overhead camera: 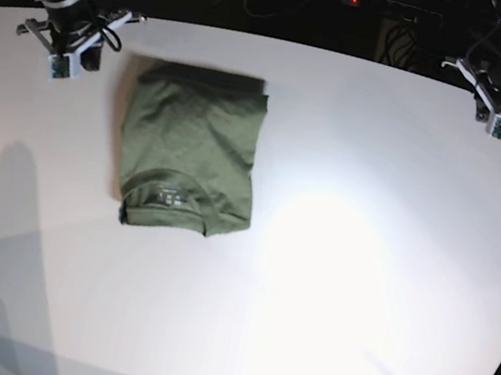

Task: Layout the t-shirt on the table in an organized manner, then fold the t-shirt properly

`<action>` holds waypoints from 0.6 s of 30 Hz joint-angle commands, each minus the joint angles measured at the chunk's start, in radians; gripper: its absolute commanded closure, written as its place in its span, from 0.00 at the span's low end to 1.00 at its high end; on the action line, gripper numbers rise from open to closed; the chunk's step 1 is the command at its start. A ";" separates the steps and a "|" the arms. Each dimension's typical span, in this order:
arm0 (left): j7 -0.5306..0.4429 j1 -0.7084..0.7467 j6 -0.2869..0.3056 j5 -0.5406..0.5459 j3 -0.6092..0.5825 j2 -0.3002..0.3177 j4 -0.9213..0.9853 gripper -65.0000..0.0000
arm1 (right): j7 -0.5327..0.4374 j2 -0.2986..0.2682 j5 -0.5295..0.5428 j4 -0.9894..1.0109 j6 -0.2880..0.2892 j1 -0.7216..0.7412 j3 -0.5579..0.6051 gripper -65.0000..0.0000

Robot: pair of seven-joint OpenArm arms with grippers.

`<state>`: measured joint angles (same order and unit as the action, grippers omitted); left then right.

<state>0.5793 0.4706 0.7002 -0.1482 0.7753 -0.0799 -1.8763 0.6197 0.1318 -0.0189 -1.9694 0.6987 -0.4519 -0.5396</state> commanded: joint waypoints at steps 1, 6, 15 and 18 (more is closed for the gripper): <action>-0.018 0.004 -0.002 0.014 0.002 -0.005 -0.003 1.00 | -0.031 0.012 0.018 -0.020 -0.001 -0.015 -0.021 1.00; -0.025 0.027 -0.002 0.012 -0.003 -0.030 0.105 1.00 | -0.077 0.025 0.018 -0.012 -0.001 -0.072 -0.119 1.00; -0.029 0.044 -0.002 0.012 -0.003 -0.033 0.238 1.00 | -0.080 0.025 0.018 0.055 -0.001 -0.097 -0.242 1.00; -0.029 0.061 -0.002 0.012 -0.003 -0.036 0.237 1.00 | -0.082 0.025 0.018 0.112 -0.001 -0.097 -0.264 1.00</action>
<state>0.5591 0.5194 0.7002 -0.1436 0.7689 -0.1192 -1.6230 0.5522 0.1635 -0.0078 -1.8397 0.6994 -0.5423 -0.7956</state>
